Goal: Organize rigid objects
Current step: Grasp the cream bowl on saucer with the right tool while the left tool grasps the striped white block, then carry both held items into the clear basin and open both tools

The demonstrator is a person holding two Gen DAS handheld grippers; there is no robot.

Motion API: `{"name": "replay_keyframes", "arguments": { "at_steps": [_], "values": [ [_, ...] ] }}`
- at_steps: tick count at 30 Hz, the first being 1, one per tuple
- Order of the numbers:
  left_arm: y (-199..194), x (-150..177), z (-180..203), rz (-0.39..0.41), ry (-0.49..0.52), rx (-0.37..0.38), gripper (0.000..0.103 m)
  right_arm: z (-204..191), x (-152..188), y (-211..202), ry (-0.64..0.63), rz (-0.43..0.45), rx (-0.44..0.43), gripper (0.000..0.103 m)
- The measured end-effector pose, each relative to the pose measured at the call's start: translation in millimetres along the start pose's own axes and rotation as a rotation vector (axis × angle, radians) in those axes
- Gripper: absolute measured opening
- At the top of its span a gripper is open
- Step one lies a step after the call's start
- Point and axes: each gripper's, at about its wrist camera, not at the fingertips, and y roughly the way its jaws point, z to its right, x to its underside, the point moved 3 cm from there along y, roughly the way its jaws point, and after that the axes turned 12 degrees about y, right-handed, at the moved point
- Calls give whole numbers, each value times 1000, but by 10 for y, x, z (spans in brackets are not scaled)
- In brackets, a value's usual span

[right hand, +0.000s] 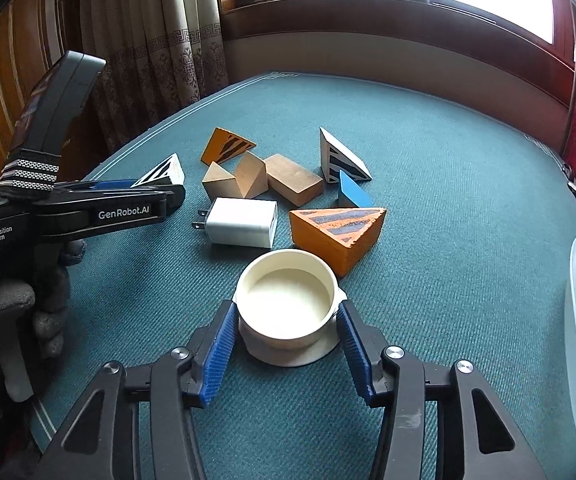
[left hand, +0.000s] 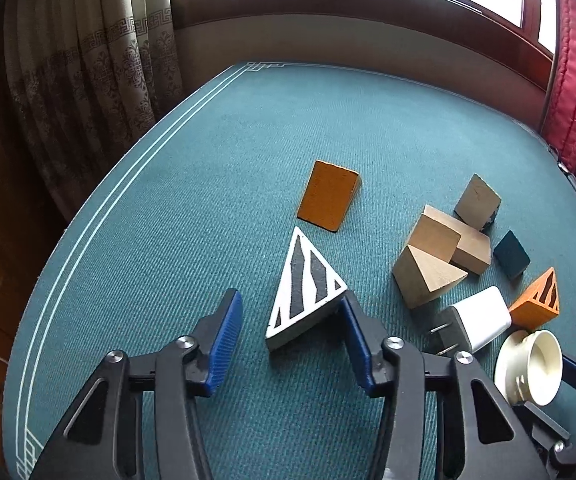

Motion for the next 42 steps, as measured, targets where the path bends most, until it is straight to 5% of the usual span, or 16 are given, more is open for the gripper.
{"name": "replay_keyframes", "arguments": {
  "at_steps": [6, 21, 42],
  "values": [
    [-64, 21, -38, 38, -20, 22, 30, 46, 18, -58, 24, 8, -17, 54],
    [-500, 133, 162, 120, -18, 50, 30, 311, 43, -239, 84, -7, -20, 54],
    [-1219, -185, 1217, 264, 183, 196, 30, 1178, -152, -1141, 270, 211, 113, 54]
  ]
}}
